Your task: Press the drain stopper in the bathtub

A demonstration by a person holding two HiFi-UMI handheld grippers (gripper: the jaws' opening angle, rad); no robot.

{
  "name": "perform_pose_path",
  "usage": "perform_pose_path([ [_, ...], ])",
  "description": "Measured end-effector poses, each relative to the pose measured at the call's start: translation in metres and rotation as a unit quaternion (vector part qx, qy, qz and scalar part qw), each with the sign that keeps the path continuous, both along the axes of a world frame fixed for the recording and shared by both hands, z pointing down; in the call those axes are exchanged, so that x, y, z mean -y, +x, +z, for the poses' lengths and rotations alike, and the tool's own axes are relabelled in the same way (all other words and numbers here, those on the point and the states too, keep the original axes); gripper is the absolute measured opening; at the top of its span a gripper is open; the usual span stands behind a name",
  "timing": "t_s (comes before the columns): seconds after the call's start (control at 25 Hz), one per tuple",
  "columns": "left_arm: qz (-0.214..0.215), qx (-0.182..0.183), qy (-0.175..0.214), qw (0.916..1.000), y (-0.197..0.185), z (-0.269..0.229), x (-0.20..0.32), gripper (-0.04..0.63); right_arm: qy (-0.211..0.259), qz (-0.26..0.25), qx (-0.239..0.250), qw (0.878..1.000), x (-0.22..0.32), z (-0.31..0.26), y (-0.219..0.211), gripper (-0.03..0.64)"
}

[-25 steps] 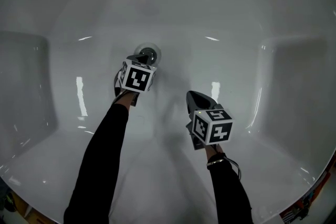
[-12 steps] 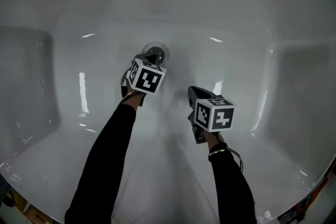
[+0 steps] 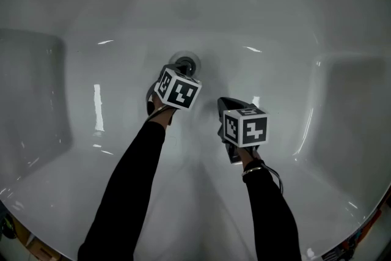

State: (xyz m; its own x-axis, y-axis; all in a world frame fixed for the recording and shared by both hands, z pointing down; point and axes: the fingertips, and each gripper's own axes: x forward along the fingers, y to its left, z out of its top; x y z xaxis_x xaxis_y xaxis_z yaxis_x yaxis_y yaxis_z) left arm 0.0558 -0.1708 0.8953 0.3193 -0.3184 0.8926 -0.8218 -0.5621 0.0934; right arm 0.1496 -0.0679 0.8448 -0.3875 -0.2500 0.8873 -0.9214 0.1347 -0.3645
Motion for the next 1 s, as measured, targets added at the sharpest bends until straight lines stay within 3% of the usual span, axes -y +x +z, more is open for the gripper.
perform_pose_path([
  [0.4, -0.017, -0.004, -0.001, 0.9999, -0.002, 0.001, 0.001, 0.002, 0.006, -0.017, -0.002, 1.000, 0.001, 0.005, -0.009, 0.000],
  [0.64, 0.000, -0.005, 0.012, 0.9999, -0.001, -0.004, 0.000, 0.002, 0.001, -0.022, -0.008, 1.000, -0.008, 0.006, -0.008, 0.000],
  [1.0, -0.011, -0.016, 0.033, 0.9993, -0.003, -0.012, 0.000, 0.002, 0.014, -0.014, -0.006, 1.000, -0.008, -0.004, -0.011, 0.000],
])
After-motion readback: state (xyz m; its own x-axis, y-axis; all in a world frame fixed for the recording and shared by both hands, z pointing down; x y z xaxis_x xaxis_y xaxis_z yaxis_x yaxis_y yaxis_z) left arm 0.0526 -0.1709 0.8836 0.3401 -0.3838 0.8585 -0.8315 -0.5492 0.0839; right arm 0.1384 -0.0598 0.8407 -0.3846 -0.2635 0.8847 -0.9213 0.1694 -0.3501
